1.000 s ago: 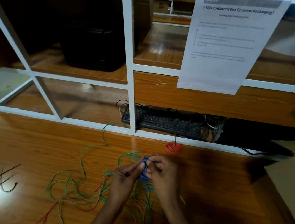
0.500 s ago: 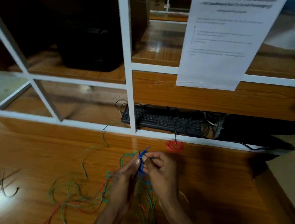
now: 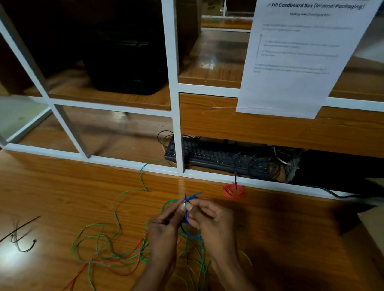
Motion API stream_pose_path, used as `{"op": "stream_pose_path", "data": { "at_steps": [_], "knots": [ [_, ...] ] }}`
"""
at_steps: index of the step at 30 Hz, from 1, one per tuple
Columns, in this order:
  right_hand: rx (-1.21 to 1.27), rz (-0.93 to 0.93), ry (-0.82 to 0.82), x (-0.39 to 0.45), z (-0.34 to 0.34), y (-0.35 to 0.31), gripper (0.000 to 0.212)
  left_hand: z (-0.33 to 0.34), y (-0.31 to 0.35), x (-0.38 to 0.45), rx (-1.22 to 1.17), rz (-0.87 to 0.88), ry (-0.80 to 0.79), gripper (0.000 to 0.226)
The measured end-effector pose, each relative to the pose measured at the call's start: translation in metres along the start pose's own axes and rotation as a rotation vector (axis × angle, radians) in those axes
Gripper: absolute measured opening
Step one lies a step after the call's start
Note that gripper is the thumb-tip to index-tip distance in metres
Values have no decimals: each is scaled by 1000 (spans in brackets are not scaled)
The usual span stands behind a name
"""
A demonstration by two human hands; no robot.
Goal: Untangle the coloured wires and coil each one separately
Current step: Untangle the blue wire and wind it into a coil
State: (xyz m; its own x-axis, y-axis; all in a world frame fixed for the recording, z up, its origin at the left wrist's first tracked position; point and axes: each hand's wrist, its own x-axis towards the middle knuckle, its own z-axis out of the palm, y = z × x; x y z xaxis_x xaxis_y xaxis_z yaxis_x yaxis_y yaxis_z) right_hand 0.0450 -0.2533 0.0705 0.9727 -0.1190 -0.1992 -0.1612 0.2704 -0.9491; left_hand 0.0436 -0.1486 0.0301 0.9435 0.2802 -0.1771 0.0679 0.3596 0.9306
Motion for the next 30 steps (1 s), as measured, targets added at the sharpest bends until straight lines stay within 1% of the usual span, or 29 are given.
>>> {"op": "stream_pose_path", "data": {
  "at_steps": [2,3,5,7,9,11,13,17,19,21,24,30],
  "knots": [
    [-56,40,14,-2,0,2,13,-1,1,1,2,11,39,18],
    [-125,29,39,-3,0,4,13,-1,1,2,8,16,52,18],
    [-323,-110,119,-1,-2,8,15,-2,4,2,9,27,60,17],
    [-450,-269,132,2,-3,9,17,-2,5,3,29,33,59,17],
    [-485,-340,96,1,0,8,14,-2,4,2,70,57,34,19],
    [-503,-359,72,1,2,7,10,-2,6,2,99,76,15,21],
    [-481,-336,60,3,2,8,11,-2,9,2,106,92,7,19],
    [-300,-131,-9,7,2,4,9,-4,11,1,118,111,-4,20],
    [-249,-82,-24,5,2,2,8,-5,11,-1,123,113,-5,20],
    [-223,-34,-40,5,-1,-1,5,-7,10,-2,131,123,-7,20],
    [-202,30,-98,3,-6,-6,8,-10,9,-2,144,141,-28,20],
    [-161,133,-87,4,-9,-12,8,-13,5,-2,213,169,-41,18]
  ]
}}
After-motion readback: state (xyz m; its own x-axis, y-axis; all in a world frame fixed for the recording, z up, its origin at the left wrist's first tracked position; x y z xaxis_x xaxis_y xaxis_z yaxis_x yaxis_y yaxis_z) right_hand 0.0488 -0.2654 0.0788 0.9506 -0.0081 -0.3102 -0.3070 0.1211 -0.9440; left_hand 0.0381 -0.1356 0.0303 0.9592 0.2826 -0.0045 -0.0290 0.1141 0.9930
